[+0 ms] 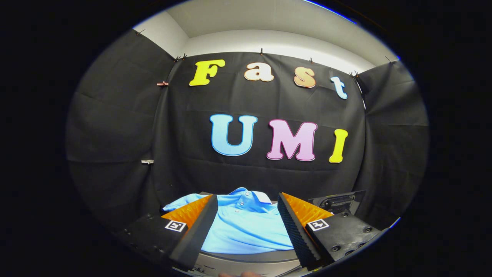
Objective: Put the clothes into the washing machine and then close the washing machine lid.
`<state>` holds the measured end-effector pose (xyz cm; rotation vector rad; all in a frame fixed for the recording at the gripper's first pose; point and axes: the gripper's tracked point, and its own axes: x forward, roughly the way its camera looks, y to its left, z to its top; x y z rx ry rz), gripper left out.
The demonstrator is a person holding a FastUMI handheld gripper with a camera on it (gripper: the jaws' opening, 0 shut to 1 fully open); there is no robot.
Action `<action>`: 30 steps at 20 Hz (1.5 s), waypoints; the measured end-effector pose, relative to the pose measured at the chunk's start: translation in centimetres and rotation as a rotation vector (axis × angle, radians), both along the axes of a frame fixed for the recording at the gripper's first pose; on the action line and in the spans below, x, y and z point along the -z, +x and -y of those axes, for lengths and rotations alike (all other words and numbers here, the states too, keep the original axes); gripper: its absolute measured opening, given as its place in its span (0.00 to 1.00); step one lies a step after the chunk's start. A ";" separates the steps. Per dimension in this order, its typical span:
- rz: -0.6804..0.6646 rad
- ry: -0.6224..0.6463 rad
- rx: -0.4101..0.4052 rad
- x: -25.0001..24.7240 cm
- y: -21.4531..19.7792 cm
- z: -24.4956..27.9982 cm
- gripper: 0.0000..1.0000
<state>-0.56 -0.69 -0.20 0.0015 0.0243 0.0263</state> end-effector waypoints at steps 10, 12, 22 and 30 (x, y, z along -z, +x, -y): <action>-0.102 0.020 -0.014 1.0 2.6 -0.1 0.98; -0.129 0.015 -0.019 1.5 3.9 -0.3 0.98; -0.409 -0.036 -0.054 7.7 8.8 -0.5 0.98; -0.673 0.008 -0.098 13.3 11.9 -1.2 0.99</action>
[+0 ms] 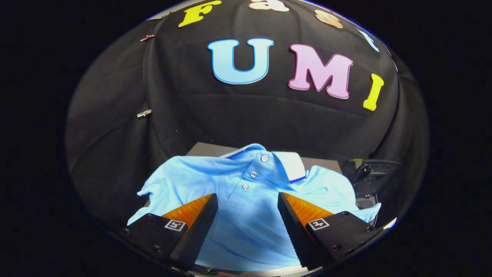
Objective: Put the clothes into the washing machine and then close the washing machine lid.
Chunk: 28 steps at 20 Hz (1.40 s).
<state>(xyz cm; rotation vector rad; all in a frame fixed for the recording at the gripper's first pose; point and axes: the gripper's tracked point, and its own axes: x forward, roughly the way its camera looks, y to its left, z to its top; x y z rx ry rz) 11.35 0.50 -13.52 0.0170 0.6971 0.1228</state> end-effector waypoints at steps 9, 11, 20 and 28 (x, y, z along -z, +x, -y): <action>-0.106 0.007 -0.178 3.2 1.1 -1.1 0.87; -0.072 0.029 -0.206 3.3 1.7 -0.7 0.48; -0.010 -0.050 -0.229 1.8 -1.0 -0.2 0.05; 0.063 0.218 -0.318 -1.7 -2.1 2.5 0.05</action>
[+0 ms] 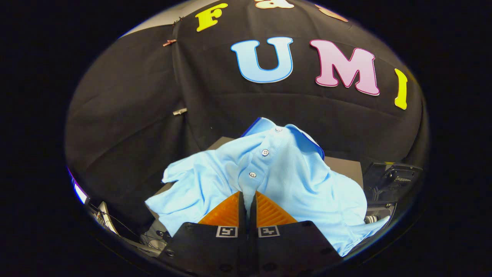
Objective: Put the clothes into the washing machine and then close the washing machine lid.
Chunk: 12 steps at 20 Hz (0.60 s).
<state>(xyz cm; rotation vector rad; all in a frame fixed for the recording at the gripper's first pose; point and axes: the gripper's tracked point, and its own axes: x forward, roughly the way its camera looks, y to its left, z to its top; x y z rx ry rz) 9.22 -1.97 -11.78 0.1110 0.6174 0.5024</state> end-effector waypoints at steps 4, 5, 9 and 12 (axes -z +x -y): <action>0.037 0.112 -0.100 -2.6 -1.2 3.1 0.05; 0.031 0.126 -0.120 -2.9 -1.5 4.0 0.05; 0.011 0.192 -0.121 -4.0 -1.4 9.3 0.05; 0.035 0.184 -0.098 -4.3 -0.7 14.3 0.05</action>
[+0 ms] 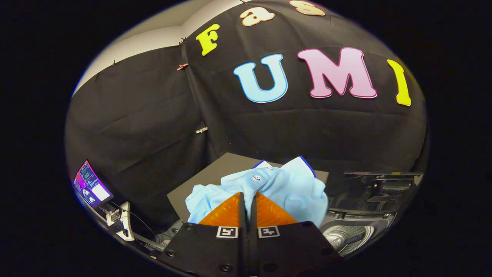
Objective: Put the clothes into the washing machine and then close the washing machine lid.
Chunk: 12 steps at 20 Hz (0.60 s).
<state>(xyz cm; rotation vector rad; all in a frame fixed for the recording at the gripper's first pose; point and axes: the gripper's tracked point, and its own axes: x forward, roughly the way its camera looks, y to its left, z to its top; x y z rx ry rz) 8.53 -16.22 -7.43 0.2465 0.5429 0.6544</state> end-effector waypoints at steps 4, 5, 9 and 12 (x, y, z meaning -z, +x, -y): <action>-0.003 -0.015 0.060 0.4 0.6 6.3 0.05; -0.016 -0.011 0.073 0.6 0.6 7.7 0.05; -0.039 0.000 0.145 1.3 1.1 12.9 0.05; -0.044 -0.006 0.209 1.3 1.8 16.5 0.05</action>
